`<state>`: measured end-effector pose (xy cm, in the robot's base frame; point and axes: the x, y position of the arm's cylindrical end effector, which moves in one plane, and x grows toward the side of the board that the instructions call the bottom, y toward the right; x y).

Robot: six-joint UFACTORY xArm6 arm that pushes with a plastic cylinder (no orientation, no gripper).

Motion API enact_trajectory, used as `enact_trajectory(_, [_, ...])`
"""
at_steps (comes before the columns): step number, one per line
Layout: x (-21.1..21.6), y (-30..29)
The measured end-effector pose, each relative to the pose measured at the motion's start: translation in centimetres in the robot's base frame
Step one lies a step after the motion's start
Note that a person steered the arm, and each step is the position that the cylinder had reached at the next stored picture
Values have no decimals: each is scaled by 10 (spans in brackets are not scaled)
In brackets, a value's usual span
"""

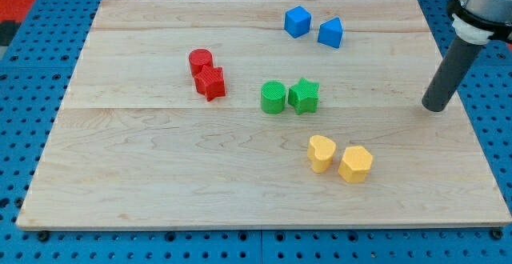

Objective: Move the green blocks to the bottom right of the red star

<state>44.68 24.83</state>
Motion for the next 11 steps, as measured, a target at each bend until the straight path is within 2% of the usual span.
enact_trajectory(2, [3,-12])
enact_trajectory(5, [-8,-100])
enact_trajectory(8, [-29,-232])
enact_trajectory(9, [-23,-303])
enact_trajectory(11, [-64,-344])
